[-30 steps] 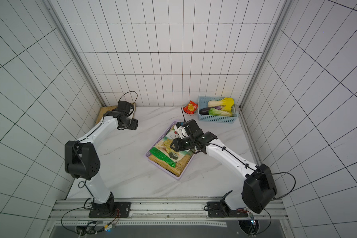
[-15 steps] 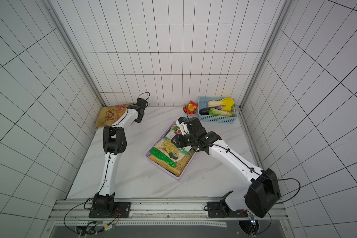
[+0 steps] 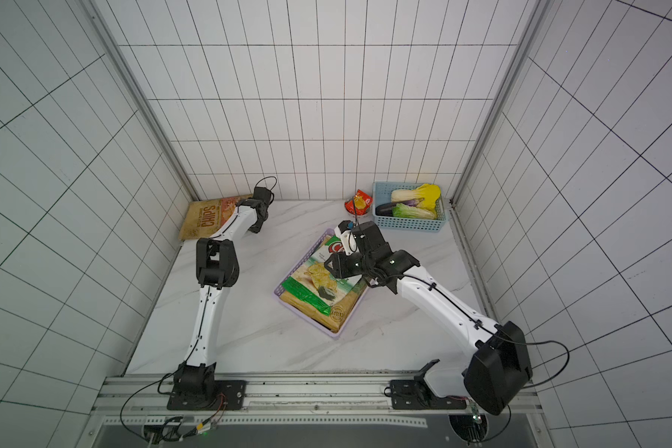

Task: Put the potato chips into the basket
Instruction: Pick up the potato chip from the corner of the board.

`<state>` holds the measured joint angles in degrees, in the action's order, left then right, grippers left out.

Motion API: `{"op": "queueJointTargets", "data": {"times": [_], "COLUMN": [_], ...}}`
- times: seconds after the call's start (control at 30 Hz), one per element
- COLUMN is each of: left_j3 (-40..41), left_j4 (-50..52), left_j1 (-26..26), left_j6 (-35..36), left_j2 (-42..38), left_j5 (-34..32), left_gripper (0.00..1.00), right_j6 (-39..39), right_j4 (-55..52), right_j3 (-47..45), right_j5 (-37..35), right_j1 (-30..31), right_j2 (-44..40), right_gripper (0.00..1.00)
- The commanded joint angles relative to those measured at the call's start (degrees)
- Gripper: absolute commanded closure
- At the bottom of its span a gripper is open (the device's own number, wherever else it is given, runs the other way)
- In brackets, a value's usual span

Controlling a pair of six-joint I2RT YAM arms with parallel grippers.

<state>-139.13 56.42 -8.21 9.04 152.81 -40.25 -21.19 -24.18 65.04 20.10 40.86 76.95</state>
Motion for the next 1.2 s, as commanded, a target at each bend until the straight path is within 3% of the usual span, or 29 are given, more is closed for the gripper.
{"op": "queueJointTargets", "data": {"times": [0.0, 0.1, 0.3, 0.33, 0.47, 0.5, 0.87, 1.17], "left_j3": [-1.82, -3.83, -4.31, -4.31, -4.24, -3.76, 6.9, 16.22], "left_j4": [3.85, 5.37, 6.57, 6.81, 7.39, 7.15, 4.93, 4.34], "left_j1": [0.12, 0.47, 2.03, 2.07, 2.03, 2.05, 1.72, 1.37], "left_j6": [-1.12, -1.59, -3.95, -4.26, -5.42, -6.24, -8.26, -0.55], "left_j2": [4.03, 5.66, 5.67, 5.56, 4.69, 3.8, -16.81, -33.24], "left_j5": [1.67, 1.49, 2.37, 2.68, 3.68, 3.73, 10.87, 9.93], "left_gripper": [0.41, 0.49, 0.53, 0.57, 0.95, 1.0, 1.0, 1.0], "right_j6": [-0.52, -0.78, -1.18, -1.27, -1.48, -1.49, -1.16, 1.43], "right_j4": [1.22, 1.59, 2.18, 2.4, 3.0, 2.95, 4.6, 5.99], "right_j3": [-1.83, -2.32, -3.72, -3.9, -3.78, -3.69, -5.53, -6.37], "right_j5": [-0.78, -0.85, -1.02, -1.05, -1.03, -0.95, -1.21, -2.85], "right_j1": [-0.33, -0.34, -0.29, -0.29, -0.3, -0.26, -0.26, -0.26], "right_j2": [-1.97, -2.96, -5.43, -5.71, -6.24, -6.29, -9.24, -12.53], "right_gripper": [0.53, 0.54, 0.54, 0.54, 0.54, 0.54, 0.54, 0.54]}}
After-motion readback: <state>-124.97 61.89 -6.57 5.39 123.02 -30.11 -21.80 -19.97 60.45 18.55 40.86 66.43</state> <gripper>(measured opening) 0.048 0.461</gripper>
